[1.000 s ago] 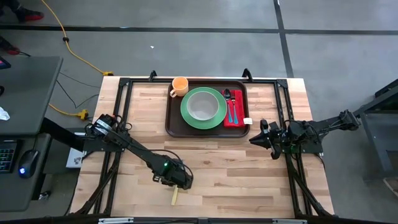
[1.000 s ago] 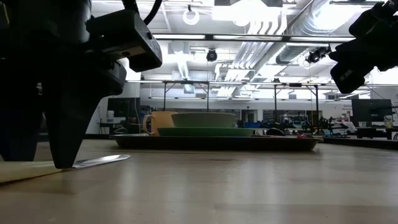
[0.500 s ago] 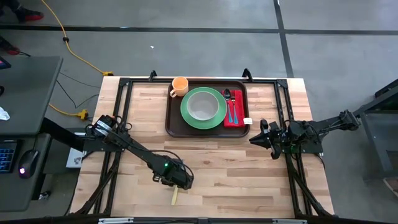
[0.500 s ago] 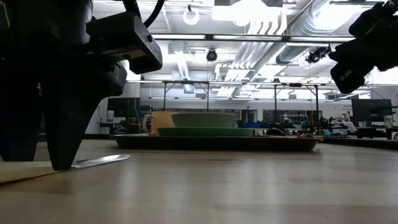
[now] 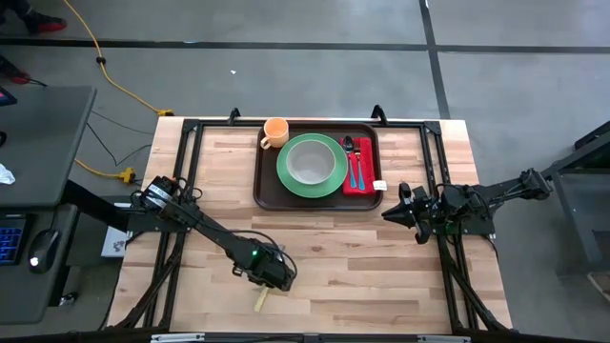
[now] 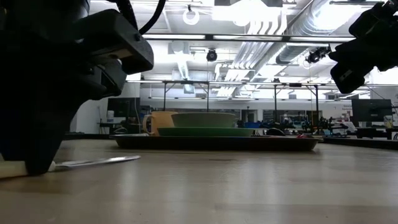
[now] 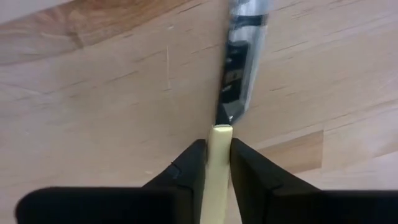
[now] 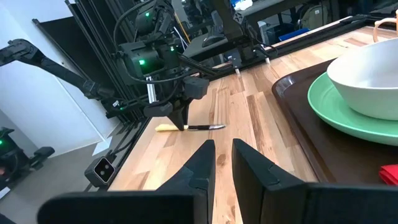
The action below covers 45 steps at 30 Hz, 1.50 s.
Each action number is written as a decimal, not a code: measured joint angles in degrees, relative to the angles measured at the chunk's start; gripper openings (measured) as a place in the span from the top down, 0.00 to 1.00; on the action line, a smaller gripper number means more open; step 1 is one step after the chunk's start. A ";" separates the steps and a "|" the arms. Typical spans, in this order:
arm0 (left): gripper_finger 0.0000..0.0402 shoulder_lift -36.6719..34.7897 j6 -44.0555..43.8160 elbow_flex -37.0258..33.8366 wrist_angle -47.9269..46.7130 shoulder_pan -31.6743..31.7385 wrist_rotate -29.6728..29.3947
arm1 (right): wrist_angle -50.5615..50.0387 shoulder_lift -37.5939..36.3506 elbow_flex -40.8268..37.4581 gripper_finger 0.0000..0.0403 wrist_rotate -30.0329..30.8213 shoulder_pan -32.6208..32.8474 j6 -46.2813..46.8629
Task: Set up tray
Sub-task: Put the yellow knife on top of the red napkin to the right of the blue fork
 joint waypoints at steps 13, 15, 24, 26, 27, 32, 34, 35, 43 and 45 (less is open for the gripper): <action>0.78 0.00 -0.74 0.00 -0.14 0.00 -0.06 | -0.01 0.00 0.00 0.92 0.00 -0.01 0.00; 0.79 0.00 -1.77 0.00 -0.14 0.00 -0.09 | -0.01 0.00 0.00 0.92 0.00 0.01 -0.02; 0.79 0.24 -2.10 1.10 -1.43 0.00 -0.50 | -0.01 0.00 0.00 0.92 0.00 0.01 -0.02; 0.79 0.46 -1.72 2.53 -3.24 -0.02 -1.49 | -0.01 0.00 0.00 0.92 0.00 -0.01 -0.02; 0.79 0.57 -1.60 3.29 -4.09 -0.04 -1.87 | -0.01 0.00 0.00 0.92 0.00 -0.01 -0.02; 0.79 0.70 -0.31 5.83 -6.87 -0.02 -4.60 | -0.02 0.00 0.00 0.92 -0.01 0.00 -0.02; 0.79 0.77 -0.23 6.53 -7.51 0.00 -5.76 | -0.01 0.00 0.00 0.92 0.00 -0.01 -0.02; 0.79 0.79 -0.23 6.73 -7.63 0.00 -6.25 | -0.03 0.00 0.00 0.92 -0.02 0.01 -0.02; 0.79 1.10 -0.03 9.06 -8.98 0.63 -8.71 | -0.03 0.00 0.00 0.92 -0.18 0.00 0.08; 0.79 1.12 0.03 9.64 -9.13 0.88 -8.72 | -0.03 0.00 0.00 0.92 -0.20 0.00 0.11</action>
